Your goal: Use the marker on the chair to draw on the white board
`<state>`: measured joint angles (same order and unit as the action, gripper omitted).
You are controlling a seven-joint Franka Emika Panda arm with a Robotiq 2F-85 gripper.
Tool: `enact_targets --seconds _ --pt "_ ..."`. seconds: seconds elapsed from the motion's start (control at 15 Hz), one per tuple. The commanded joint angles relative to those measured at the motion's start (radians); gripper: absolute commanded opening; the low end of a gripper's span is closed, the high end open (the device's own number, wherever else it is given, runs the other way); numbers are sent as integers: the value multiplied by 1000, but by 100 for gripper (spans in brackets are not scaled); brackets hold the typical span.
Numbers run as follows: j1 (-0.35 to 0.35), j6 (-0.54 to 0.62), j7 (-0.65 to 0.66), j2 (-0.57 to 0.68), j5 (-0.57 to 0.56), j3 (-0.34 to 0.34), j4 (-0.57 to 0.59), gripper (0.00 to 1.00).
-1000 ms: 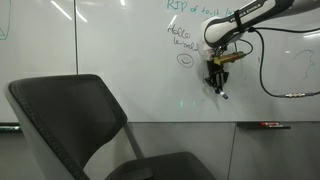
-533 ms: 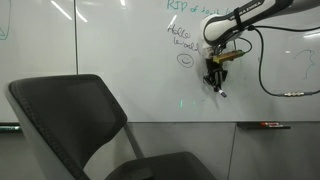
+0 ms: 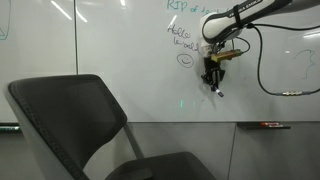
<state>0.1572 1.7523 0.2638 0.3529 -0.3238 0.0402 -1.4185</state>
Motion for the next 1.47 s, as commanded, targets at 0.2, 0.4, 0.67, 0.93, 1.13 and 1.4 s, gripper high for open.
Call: enact_targets --seconds 0.2,0.4,0.67,0.93,1.13,1.4 --pt "38 21 -56 -80 134 78 -160 6" --pt "56 43 -57 -103 189 109 -259 6" --pt "75 77 -52 -95 230 129 -366 6" --pt "86 127 -42 -57 263 141 -447 6" --pt "89 170 -49 -31 303 150 -502 6" --pt "98 250 -71 9 349 163 -540 6"
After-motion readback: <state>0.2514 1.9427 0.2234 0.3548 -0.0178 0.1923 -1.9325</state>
